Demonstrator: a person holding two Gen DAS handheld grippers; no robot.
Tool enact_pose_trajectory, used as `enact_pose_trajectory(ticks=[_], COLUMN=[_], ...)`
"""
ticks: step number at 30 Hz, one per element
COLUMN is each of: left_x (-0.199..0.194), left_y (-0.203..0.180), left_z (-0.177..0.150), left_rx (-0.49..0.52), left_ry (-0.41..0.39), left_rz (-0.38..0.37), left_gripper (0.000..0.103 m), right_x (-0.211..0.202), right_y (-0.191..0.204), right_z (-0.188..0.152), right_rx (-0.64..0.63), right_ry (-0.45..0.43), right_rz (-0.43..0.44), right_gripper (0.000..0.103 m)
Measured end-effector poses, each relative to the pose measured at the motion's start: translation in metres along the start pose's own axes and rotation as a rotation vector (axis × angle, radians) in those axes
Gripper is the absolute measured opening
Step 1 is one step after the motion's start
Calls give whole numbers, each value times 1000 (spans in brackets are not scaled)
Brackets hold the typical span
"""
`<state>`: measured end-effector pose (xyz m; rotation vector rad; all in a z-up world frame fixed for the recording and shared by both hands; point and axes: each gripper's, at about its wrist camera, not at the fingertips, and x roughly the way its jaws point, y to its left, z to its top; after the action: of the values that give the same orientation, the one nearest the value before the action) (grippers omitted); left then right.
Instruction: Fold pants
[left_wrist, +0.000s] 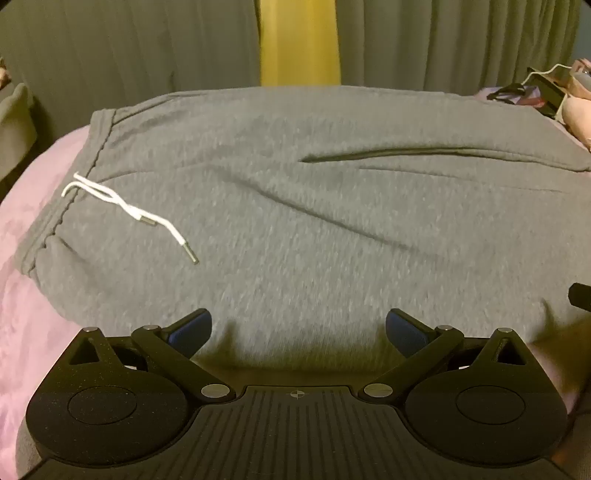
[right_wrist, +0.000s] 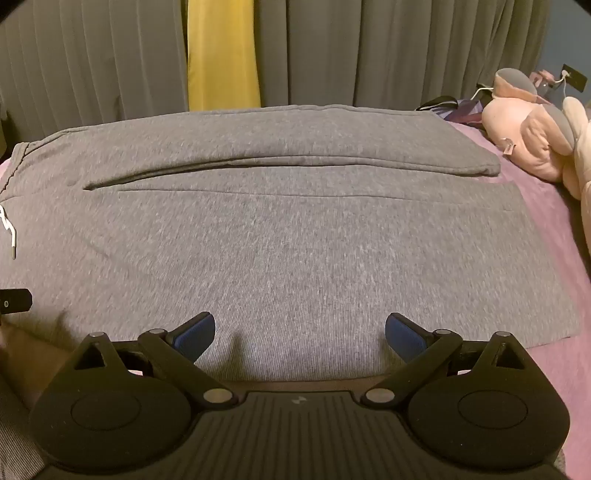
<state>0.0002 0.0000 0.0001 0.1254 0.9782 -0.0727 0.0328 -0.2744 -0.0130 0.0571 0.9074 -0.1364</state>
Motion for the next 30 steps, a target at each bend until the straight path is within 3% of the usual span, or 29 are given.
enact_pose_trajectory(ticks=[30], left_x=[2], left_y=[0], left_z=[-3], left_rx=[-1], left_ry=[4], left_rz=[-3], left_gripper=[103], right_x=[-1], right_y=[-1], right_z=[0], right_rx=[2], right_ry=[1], right_rz=[2], right_gripper=[99])
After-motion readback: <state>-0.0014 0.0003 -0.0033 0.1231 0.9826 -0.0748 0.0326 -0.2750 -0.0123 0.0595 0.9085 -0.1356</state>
